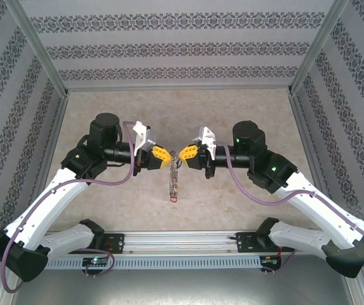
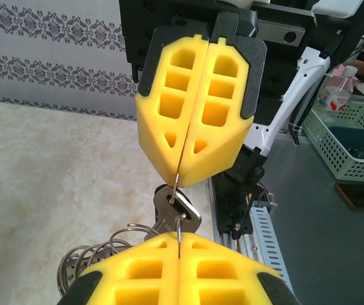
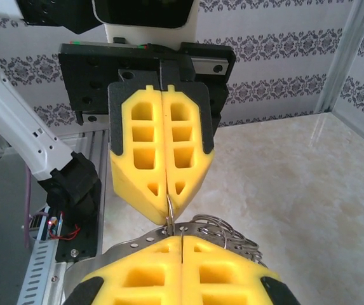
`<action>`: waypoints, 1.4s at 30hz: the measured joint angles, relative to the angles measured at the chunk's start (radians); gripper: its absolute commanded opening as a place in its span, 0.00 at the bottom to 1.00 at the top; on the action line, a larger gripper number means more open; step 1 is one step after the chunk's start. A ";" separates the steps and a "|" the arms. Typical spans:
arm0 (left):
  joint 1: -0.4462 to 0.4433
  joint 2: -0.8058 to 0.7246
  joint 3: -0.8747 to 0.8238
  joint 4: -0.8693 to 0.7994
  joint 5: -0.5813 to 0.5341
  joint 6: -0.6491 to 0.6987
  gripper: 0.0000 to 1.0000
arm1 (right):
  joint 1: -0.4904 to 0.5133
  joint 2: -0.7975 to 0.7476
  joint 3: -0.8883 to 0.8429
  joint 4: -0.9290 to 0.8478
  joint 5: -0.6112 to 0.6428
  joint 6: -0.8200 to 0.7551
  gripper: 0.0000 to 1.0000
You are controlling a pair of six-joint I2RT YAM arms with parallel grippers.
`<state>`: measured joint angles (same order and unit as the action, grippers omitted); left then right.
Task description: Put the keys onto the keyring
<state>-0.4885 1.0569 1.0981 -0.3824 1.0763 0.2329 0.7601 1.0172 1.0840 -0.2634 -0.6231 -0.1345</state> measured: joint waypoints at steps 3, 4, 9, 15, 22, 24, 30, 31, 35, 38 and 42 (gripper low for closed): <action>0.000 0.000 0.000 0.000 0.000 0.000 0.00 | 0.009 0.003 0.000 0.011 -0.013 0.000 0.00; 0.000 0.000 0.000 0.000 0.000 0.000 0.00 | 0.010 0.005 0.000 0.014 -0.018 0.000 0.00; 0.000 0.000 0.000 0.000 -0.002 0.000 0.00 | 0.010 0.016 0.000 0.019 -0.023 0.000 0.00; 0.000 0.000 0.000 0.000 -0.008 0.004 0.00 | 0.010 0.024 0.000 0.028 -0.025 0.003 0.00; 0.000 0.000 0.000 0.000 -0.008 0.004 0.00 | 0.010 0.018 0.000 0.032 -0.022 0.004 0.00; 0.000 0.000 0.000 0.000 -0.008 0.004 0.00 | 0.010 0.014 0.000 0.033 -0.021 0.004 0.00; 0.000 0.000 0.000 0.000 -0.008 0.004 0.00 | 0.010 0.012 0.000 0.034 -0.021 0.004 0.00; 0.000 0.000 0.000 0.000 -0.008 0.004 0.00 | 0.010 0.012 0.000 0.035 -0.021 0.004 0.00; 0.000 0.000 0.000 0.000 -0.008 0.004 0.00 | 0.010 0.012 -0.002 0.038 -0.021 0.004 0.00; 0.000 0.000 0.000 0.000 -0.008 0.004 0.00 | 0.010 0.013 -0.005 0.043 -0.021 0.004 0.00; 0.000 0.000 0.000 0.000 -0.012 0.006 0.00 | 0.010 0.018 -0.006 0.051 -0.022 0.004 0.00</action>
<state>-0.4885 1.0569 1.0981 -0.3824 1.0645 0.2394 0.7704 1.0351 1.0779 -0.2119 -0.6449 -0.1303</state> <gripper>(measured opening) 0.046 0.063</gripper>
